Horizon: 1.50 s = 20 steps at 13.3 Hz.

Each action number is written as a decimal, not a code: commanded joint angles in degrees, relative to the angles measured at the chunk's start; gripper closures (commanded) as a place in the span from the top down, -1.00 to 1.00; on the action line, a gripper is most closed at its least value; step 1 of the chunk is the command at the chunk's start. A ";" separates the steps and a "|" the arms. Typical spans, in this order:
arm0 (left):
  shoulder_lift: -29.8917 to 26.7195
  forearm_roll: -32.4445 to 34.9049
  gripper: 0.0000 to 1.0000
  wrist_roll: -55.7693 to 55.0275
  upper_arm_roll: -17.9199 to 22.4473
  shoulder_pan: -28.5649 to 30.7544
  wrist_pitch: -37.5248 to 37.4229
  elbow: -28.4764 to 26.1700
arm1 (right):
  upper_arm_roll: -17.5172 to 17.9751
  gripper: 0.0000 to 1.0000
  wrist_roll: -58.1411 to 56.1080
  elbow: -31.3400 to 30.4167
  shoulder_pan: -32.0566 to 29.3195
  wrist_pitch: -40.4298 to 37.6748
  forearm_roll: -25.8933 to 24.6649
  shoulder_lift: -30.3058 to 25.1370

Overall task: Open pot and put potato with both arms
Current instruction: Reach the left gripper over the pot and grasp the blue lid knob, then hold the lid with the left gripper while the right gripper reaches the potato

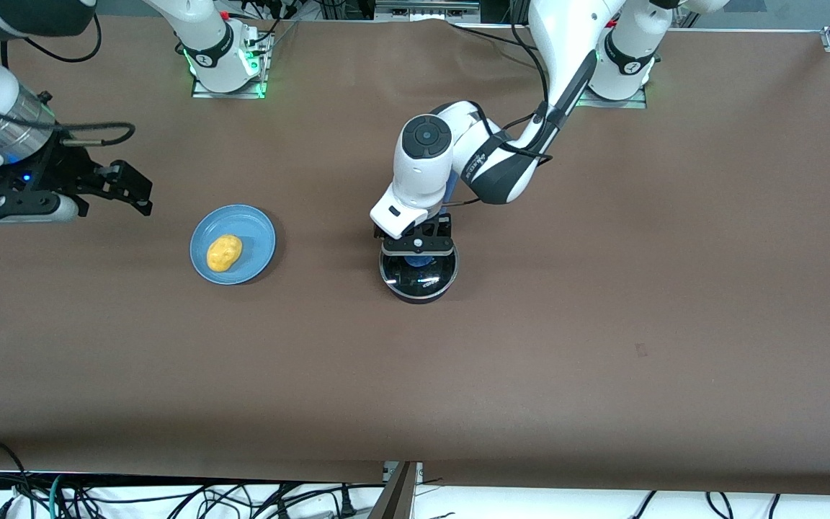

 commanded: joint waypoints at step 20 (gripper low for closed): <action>-6.20 0.57 -0.39 6.71 -0.09 3.66 -6.75 1.91 | 0.99 0.99 -2.17 0.16 1.28 -1.48 0.36 3.06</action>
